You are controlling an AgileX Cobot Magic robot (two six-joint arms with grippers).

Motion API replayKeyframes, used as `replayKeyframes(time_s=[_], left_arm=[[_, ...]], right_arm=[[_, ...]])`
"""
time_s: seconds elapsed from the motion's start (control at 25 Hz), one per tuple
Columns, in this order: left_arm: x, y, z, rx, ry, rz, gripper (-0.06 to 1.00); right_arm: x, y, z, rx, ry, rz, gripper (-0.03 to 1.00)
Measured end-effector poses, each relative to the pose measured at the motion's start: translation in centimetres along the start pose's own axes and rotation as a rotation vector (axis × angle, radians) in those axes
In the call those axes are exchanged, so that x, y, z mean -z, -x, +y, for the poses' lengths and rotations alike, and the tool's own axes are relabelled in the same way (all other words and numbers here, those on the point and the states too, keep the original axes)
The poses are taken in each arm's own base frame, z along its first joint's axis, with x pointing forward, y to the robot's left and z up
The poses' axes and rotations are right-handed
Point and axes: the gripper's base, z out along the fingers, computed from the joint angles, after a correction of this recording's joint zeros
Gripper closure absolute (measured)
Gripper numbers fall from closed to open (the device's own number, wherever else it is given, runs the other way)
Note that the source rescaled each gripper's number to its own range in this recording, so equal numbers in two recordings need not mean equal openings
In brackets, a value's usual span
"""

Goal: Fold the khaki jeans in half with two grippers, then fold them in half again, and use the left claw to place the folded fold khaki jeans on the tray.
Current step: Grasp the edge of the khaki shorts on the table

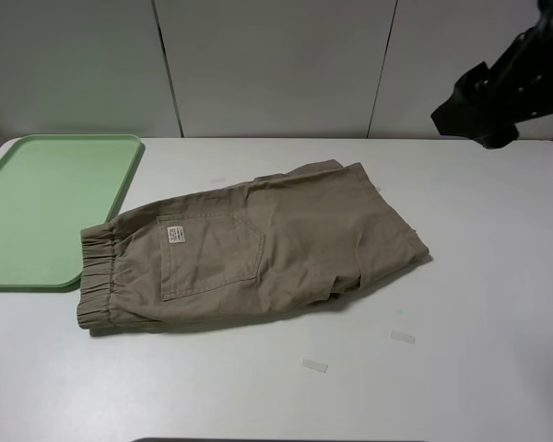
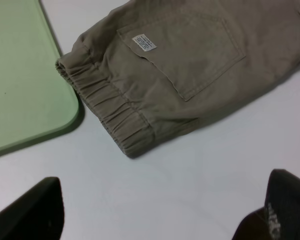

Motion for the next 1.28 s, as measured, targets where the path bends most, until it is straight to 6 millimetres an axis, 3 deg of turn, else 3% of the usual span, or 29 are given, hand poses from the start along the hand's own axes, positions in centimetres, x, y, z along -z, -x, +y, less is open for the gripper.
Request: replayKeyframes(time_s=[0.12, 0.32, 0.6, 0.96, 1.28], left_arm=[[0.0, 0.0, 0.0, 0.0, 0.0, 0.001, 0.16], [0.0, 0.0, 0.0, 0.0, 0.0, 0.001, 0.16], [0.0, 0.0, 0.0, 0.0, 0.0, 0.001, 0.16], [0.0, 0.0, 0.0, 0.0, 0.0, 0.001, 0.16], [0.0, 0.0, 0.3, -0.013, 0.035, -0.002, 0.16]], right_arm=[[-2.3, 0.3, -0.2, -0.031, -0.001, 0.012, 0.05], [-7.1, 0.1, -2.3, -0.185, 0.009, 0.054, 0.05], [-11.0, 0.2, -3.9, -0.233, 0.057, 0.12, 0.06], [-17.0, -2.7, -6.2, -0.319, 0.158, 0.27, 0.06], [-20.2, -4.4, -8.2, -0.361, 0.271, 0.343, 0.07]])
